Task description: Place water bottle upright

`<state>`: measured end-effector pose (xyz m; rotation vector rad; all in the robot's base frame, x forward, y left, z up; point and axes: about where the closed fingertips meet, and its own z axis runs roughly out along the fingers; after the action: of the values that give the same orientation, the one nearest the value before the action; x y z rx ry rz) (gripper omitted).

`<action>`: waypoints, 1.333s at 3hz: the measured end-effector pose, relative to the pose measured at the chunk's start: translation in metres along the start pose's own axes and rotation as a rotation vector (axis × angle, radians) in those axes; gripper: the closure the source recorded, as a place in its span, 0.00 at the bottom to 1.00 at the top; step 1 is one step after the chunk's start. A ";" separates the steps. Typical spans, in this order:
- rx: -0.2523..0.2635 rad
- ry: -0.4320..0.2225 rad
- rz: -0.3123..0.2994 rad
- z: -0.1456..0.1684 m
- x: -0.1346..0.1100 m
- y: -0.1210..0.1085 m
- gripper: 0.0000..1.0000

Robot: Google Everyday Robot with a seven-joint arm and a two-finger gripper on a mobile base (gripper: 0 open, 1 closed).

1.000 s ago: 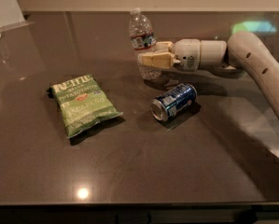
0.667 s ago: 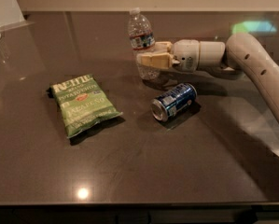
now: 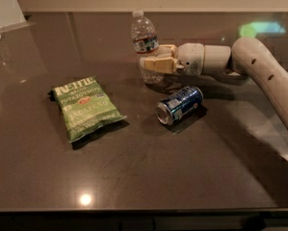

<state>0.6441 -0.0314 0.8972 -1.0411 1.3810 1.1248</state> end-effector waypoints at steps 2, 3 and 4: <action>0.007 -0.021 -0.025 0.002 0.007 0.000 0.31; 0.010 -0.046 -0.047 0.003 0.008 0.001 0.07; 0.007 -0.047 -0.049 0.005 0.007 0.001 0.00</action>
Offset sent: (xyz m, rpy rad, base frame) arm -0.0003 -0.0033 -0.0122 0.0342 -0.0522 -0.0283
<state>0.6430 -0.0263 0.8900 -1.0323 1.3148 1.1014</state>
